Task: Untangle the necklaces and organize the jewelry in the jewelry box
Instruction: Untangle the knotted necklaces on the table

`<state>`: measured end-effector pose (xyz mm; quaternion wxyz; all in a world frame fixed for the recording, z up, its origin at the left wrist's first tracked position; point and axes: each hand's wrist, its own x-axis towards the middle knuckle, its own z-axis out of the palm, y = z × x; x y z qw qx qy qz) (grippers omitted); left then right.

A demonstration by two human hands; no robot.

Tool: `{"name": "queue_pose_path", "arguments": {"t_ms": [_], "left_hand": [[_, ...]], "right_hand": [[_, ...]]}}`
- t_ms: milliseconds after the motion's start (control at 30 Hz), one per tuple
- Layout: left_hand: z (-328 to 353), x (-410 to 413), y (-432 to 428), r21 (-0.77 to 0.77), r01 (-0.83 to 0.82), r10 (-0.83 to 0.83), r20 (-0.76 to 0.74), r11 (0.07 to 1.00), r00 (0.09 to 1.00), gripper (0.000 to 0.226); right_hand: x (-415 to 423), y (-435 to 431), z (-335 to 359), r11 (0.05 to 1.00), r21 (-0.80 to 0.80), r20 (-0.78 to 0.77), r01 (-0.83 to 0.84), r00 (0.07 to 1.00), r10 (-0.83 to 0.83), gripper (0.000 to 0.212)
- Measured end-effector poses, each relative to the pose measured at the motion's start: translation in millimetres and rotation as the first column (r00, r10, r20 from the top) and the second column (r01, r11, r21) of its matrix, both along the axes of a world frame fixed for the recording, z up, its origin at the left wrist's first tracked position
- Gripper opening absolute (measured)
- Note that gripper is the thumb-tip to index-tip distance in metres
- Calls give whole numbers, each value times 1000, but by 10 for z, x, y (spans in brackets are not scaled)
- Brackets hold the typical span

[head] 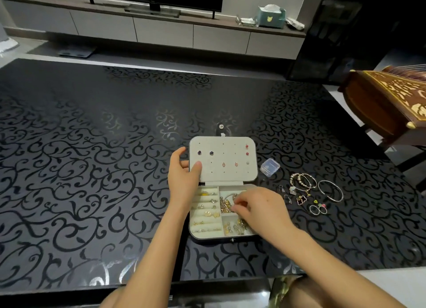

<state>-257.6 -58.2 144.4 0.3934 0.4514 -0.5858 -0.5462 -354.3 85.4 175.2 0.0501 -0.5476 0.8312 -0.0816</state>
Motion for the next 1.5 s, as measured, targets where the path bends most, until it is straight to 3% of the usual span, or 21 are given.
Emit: {"name": "queue_pose_path", "arguments": {"t_ms": [167,400,567,667,767,867,967,1033,1100,1333,1500], "left_hand": [[35,0,-13,-3,-68,68,-43,998,997,49],[96,34,-97,-30,-85,83,-54,996,995,52],[119,71,-182,-33,-101,99,-73,994,992,53],[114,87,-213,-44,-114,111,-78,992,991,53],[89,100,-251,-46,-126,122,-89,991,989,53],[77,100,-279,-45,-133,127,-111,990,986,53],[70,75,-314,-49,-133,126,-126,990,984,53],[60,45,-375,-32,-149,143,-144,988,979,53],[50,20,-433,-17,-175,170,-159,984,972,53],[6,-59,-591,-4,-163,160,-174,987,972,54],[-9,-76,-596,-23,-168,162,-167,985,973,51]], "right_hand": [[-9,-164,66,996,86,48,0,999,-4,21],[-48,-510,164,952,240,43,-190,982,185,23],[26,-637,160,917,297,-74,-265,952,299,14],[43,-602,115,911,311,-130,-272,937,324,32],[5,-551,60,964,197,-22,-180,982,188,17],[-82,-519,157,994,85,257,-72,965,48,8],[-125,-488,326,994,-66,614,82,789,-24,13],[-155,-491,460,976,-147,738,158,675,2,15],[-186,-498,596,959,-210,764,189,645,40,15],[-257,-492,1152,877,-449,691,170,689,221,13],[-191,-307,1336,911,-408,636,59,734,237,10]]}}
